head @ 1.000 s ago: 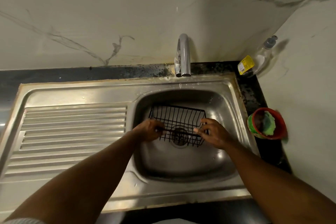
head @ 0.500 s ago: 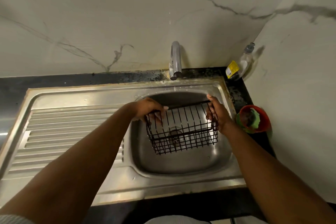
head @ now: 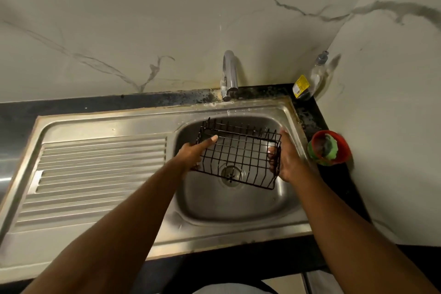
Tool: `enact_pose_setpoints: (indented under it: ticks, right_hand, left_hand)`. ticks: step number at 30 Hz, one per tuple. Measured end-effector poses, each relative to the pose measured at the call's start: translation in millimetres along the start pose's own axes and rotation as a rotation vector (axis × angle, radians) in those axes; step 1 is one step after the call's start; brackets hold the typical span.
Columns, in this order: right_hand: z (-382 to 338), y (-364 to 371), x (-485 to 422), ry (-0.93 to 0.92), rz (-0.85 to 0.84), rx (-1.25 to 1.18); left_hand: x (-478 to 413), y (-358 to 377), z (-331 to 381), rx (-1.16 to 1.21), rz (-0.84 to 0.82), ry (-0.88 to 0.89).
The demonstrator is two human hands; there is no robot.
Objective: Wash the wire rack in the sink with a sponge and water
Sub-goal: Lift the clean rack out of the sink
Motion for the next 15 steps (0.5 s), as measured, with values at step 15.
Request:
enact_pose_setpoints:
  ticks: [15]
  right_hand:
    - [32.1, -5.1, 12.8, -0.016, 0.038, 0.259]
  left_hand:
    - [13.9, 5.7, -6.6, -0.28, 0.091, -0.036]
Point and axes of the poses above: each hand's wrist, its own x-axis away from the middle knuckle, its own y-axis out of the palm, z = x × y, the point moved 4 cm from there along -x, towards the middle knuckle, and after that the axes turned 8 degrees about -x, right-handed, at the moved point
